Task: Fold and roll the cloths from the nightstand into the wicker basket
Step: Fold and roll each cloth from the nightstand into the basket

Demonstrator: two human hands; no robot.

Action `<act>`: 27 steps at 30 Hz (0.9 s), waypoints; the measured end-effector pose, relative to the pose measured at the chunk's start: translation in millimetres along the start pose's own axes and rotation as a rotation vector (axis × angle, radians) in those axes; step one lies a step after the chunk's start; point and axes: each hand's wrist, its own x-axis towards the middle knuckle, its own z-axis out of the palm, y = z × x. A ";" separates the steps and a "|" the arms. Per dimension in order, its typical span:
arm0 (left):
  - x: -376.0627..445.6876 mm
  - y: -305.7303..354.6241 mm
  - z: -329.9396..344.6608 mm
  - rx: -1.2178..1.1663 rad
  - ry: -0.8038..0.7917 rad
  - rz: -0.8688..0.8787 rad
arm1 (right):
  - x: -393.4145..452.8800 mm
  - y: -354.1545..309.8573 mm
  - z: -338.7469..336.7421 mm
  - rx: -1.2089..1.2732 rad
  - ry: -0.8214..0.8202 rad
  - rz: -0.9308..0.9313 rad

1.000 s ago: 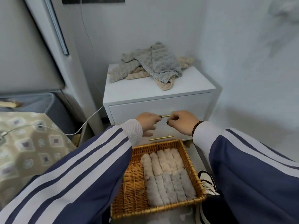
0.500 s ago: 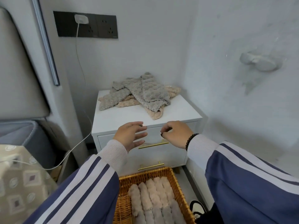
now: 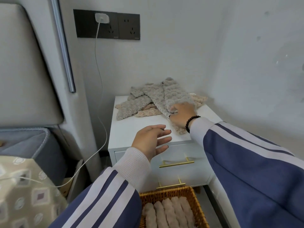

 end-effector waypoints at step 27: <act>-5.0 6.8 -2.7 0.108 -0.019 -0.007 | -4.3 11.6 7.9 -0.033 -0.044 -0.088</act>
